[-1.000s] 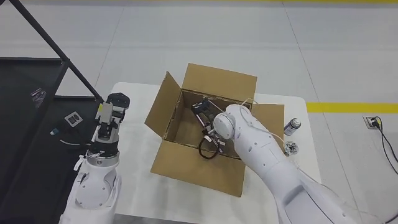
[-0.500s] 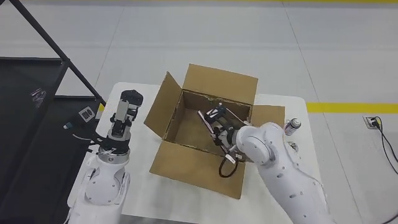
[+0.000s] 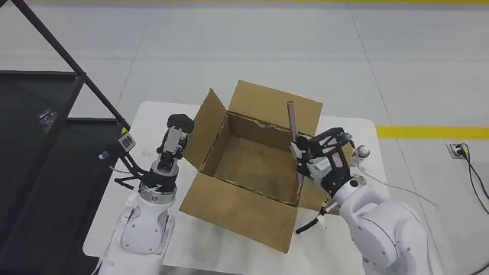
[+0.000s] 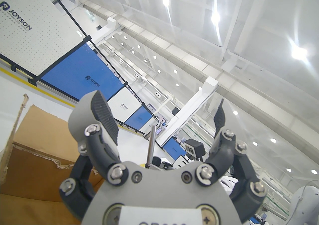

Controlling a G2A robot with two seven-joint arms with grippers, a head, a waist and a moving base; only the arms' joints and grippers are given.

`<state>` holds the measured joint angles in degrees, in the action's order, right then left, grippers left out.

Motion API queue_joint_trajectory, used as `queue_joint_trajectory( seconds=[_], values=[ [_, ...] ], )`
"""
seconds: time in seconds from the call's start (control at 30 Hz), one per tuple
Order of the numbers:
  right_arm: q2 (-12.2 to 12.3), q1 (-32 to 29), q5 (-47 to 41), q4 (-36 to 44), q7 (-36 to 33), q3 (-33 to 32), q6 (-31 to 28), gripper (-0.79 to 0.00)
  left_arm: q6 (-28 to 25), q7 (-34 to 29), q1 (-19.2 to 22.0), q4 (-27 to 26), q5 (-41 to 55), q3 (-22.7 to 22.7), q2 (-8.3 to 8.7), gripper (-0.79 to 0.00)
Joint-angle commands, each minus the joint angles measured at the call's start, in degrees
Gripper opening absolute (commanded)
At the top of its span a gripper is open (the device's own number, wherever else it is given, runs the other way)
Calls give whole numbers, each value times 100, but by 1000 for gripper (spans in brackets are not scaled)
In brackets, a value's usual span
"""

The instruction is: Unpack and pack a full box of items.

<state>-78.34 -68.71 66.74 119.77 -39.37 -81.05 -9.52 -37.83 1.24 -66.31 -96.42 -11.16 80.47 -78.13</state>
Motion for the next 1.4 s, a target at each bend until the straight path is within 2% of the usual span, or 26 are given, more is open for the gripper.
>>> queue_joint_trajectory(
  seconds=[0.0,0.23,0.4,0.5,0.57,0.7,0.93,1.23,1.3,1.37],
  values=[
    [29,-285,-88,267,28,-345,85,-785,34,21,6,7,-47,-74,-11,0],
    [116,-1349,-616,782,-60,-1645,275,-785,173,18,263,125,-196,-434,-66,0],
    [150,-2011,-1100,438,-36,-2423,316,-785,235,35,542,342,-265,-689,-116,0],
    [176,-2167,-1226,-30,-101,-2688,325,-785,276,61,682,469,-322,-835,-148,0],
    [204,-2050,-1378,-460,-311,-2726,216,-785,289,78,766,545,-348,-922,-168,0],
    [265,-1471,-1342,-1587,-696,-2669,370,-785,329,147,892,662,-431,-1085,-210,0],
    [362,-740,-1650,-3164,-733,-2638,3,-785,359,313,925,737,-585,-1182,-252,0],
    [463,-346,-1564,-3818,-805,-2528,12,-785,410,421,877,684,-728,-1223,-284,0],
    [480,-289,-1557,-3903,-801,-2491,24,-696,408,429,872,678,-747,-1222,-289,0],
    [496,-243,-1550,-3967,-802,-2452,42,-680,407,435,853,668,-769,-1214,-292,0]
  ],
)
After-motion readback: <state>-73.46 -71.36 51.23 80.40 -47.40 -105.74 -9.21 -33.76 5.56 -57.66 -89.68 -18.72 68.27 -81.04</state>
